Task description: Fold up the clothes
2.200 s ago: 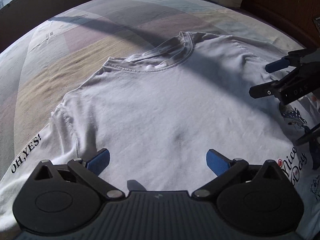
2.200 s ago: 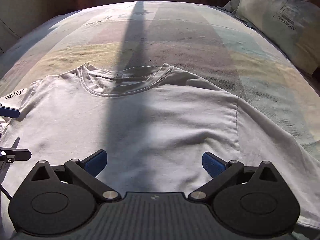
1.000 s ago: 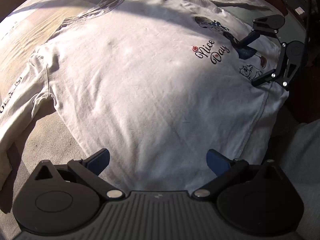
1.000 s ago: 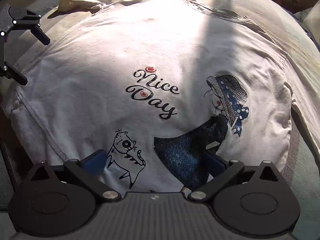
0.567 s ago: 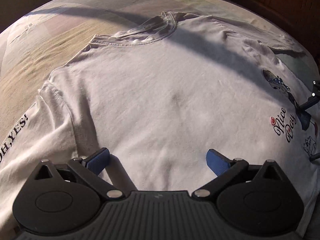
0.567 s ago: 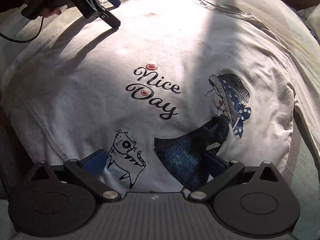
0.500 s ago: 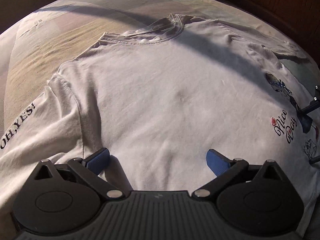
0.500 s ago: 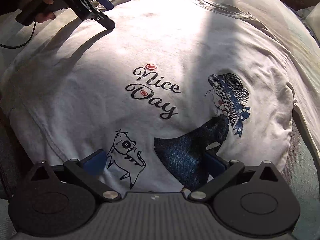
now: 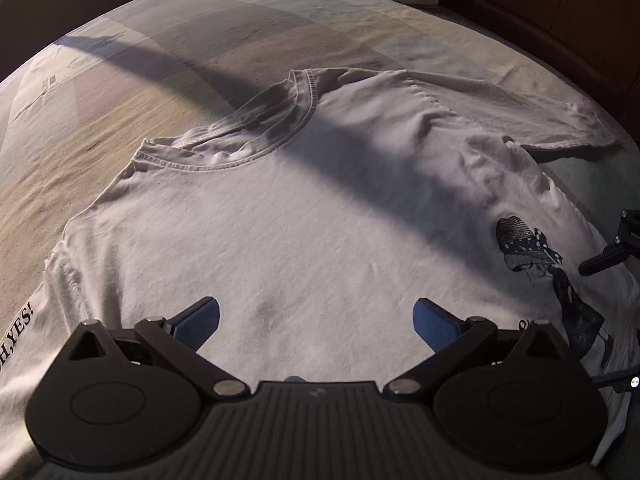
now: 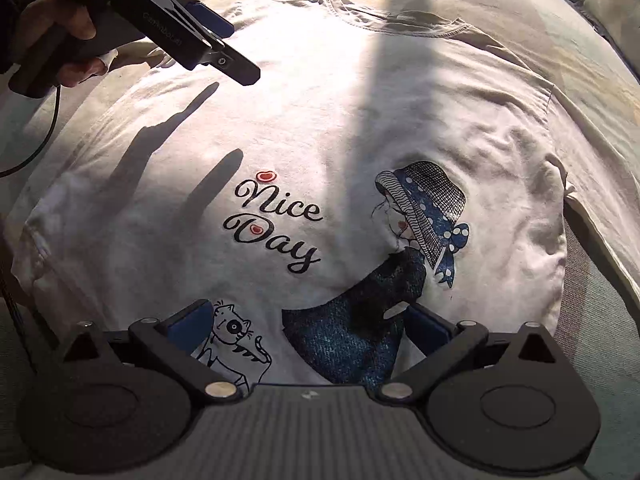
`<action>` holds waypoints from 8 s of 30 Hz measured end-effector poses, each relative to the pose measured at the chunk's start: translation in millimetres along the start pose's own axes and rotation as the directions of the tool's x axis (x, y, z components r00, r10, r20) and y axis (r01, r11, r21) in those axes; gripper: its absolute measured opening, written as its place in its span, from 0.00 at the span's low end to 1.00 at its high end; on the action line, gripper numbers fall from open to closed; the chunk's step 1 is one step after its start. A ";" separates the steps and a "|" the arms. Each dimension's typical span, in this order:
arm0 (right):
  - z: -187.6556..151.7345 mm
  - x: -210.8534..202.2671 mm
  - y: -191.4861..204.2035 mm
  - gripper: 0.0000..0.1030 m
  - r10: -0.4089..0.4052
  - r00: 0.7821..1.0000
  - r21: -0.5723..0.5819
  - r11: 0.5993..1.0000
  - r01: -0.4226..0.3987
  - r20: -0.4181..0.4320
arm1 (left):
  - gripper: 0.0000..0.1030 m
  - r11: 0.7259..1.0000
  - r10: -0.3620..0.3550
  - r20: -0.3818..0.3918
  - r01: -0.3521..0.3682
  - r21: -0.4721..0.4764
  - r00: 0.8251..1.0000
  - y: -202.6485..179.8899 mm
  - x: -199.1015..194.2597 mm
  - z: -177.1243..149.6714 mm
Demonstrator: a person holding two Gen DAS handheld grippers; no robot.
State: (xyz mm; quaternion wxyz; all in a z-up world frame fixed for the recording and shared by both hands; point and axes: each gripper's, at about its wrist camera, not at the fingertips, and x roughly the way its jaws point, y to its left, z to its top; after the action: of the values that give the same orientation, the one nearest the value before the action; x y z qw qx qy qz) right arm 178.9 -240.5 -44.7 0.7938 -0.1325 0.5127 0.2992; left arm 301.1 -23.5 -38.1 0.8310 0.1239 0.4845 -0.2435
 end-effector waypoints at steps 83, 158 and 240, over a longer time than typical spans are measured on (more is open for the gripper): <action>61.0 -14.7 -296.6 0.33 -0.269 0.951 0.382 0.904 0.194 0.153 | 1.00 0.991 0.079 -0.061 -0.085 -0.107 0.995 -98.1 86.7 67.3; 26.9 -5.7 -161.3 1.00 -0.291 0.950 0.131 0.952 0.277 0.108 | 0.99 1.000 0.000 -0.113 0.000 -0.003 0.994 -68.4 22.0 -20.1; -97.3 -37.3 -19.4 1.00 -0.014 0.998 -0.180 0.984 0.004 -0.058 | 0.99 0.996 0.062 -0.065 -0.066 -0.053 0.996 -21.0 -7.6 -42.0</action>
State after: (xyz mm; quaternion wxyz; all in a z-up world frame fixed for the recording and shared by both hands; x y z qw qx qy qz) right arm 108.3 -318.7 -56.0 0.7645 -0.2145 0.5062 0.3366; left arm 255.6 -20.6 -51.9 0.8258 0.1242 0.5128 -0.1993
